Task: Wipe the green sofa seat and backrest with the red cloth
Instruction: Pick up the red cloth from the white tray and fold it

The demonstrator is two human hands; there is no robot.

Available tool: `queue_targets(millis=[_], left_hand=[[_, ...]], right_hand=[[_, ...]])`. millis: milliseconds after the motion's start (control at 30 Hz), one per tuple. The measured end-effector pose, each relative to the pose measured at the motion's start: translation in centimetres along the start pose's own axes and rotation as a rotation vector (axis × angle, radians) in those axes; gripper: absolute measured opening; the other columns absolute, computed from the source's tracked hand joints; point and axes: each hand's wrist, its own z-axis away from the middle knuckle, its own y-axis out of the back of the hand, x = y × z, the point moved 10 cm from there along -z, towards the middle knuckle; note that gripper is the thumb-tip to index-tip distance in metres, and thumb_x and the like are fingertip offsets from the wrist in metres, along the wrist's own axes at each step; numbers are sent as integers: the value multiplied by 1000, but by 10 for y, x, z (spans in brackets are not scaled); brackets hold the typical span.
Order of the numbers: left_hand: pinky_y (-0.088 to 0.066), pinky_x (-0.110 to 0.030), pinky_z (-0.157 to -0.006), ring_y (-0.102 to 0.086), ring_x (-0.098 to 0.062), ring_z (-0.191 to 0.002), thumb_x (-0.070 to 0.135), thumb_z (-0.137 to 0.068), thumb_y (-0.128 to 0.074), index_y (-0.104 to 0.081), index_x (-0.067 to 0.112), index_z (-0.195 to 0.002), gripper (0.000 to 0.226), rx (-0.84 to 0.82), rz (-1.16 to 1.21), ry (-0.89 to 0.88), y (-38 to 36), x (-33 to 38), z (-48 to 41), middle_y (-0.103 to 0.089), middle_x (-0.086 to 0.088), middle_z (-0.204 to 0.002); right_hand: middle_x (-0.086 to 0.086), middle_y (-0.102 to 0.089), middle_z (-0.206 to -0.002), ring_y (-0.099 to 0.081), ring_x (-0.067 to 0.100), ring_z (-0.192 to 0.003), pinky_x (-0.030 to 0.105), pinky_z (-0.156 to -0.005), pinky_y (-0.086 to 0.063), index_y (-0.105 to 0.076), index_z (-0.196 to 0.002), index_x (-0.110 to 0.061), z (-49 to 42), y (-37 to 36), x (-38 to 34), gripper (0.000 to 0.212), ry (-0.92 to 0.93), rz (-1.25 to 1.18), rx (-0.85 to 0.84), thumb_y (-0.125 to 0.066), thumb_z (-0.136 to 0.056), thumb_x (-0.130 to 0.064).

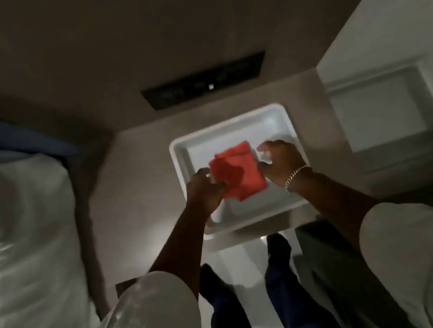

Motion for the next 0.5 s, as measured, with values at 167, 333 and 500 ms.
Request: queue_targets(millis=[167, 333, 500], left_hand=[[-53, -33, -92, -67, -33, -108, 16, -75, -71, -62, 8, -120, 46, 252, 119, 38, -13, -17, -32, -71, -15, -118], [-61, -44, -84, -72, -29, -91, 7, -74, -69, -71, 10, -108, 35, 282, 303, 70, -14, -19, -27, -76, -12, -99], [-61, -41, -71, -68, -26, -68, 2, -73, -77, -69, 8, -101, 31, 125, 442, -40, -5, 17, 34, -75, -10, -78]], right_hand=[[20, -68, -103, -62, 35, -98, 32, -85, -47, -66, -100, -5, -17, -40, 21, 24, -36, -51, 74, -68, -81, -20], [20, -68, -94, -62, 34, -90, 30, -78, -45, -69, -90, -5, -7, -34, 27, 10, -100, -174, 240, -65, -83, -11], [18, -71, -87, -62, 31, -80, 31, -73, -46, -73, -92, -4, 70, 22, 19, 15, -109, -357, 475, -71, -83, -16]])
